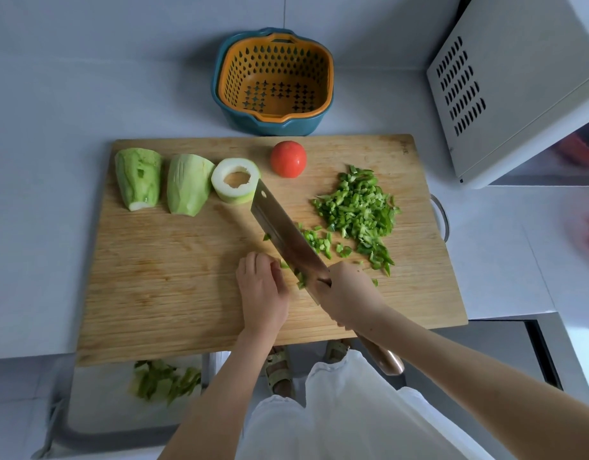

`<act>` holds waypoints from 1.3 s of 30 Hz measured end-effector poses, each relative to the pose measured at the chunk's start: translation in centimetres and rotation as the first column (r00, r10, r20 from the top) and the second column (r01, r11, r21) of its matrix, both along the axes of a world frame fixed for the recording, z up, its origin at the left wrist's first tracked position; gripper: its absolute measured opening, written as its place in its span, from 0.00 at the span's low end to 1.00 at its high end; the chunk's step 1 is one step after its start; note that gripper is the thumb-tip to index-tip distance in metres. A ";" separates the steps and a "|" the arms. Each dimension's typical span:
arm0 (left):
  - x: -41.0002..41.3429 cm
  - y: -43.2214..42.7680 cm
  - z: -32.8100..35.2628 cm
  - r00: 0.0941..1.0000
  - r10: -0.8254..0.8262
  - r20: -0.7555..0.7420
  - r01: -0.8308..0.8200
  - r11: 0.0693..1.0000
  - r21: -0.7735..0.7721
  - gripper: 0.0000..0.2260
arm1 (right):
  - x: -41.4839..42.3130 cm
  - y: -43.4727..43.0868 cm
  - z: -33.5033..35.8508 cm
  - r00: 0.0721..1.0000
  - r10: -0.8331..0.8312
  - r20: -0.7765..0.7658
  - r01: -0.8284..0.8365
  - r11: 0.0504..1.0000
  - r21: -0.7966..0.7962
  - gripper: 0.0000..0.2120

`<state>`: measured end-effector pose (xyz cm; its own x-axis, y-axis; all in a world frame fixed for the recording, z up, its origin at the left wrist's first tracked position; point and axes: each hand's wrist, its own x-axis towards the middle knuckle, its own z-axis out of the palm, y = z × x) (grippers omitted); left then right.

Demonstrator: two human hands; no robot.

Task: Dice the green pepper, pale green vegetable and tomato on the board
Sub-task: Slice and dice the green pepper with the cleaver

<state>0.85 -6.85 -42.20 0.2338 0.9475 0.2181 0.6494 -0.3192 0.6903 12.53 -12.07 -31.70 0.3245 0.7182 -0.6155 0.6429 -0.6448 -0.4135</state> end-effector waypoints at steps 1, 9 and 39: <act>0.0 0.0 0.1 1.000 -0.001 -0.003 0.001 1.000 -0.010 0.09 | -0.1 0.0 -0.1 1.000 0.004 0.006 -0.004 1.000 -0.008 0.13; 0.1 0.1 0.1 0.997 -0.016 -0.072 0.014 1.000 -0.027 0.12 | -0.7 1.0 -0.8 0.998 0.028 0.063 -0.027 1.000 -0.015 0.14; 14.0 4.0 1.2 0.989 -0.149 0.025 0.141 0.968 0.207 0.20 | 13.7 -4.2 3.2 0.590 -0.537 -0.603 0.583 0.800 -0.143 0.13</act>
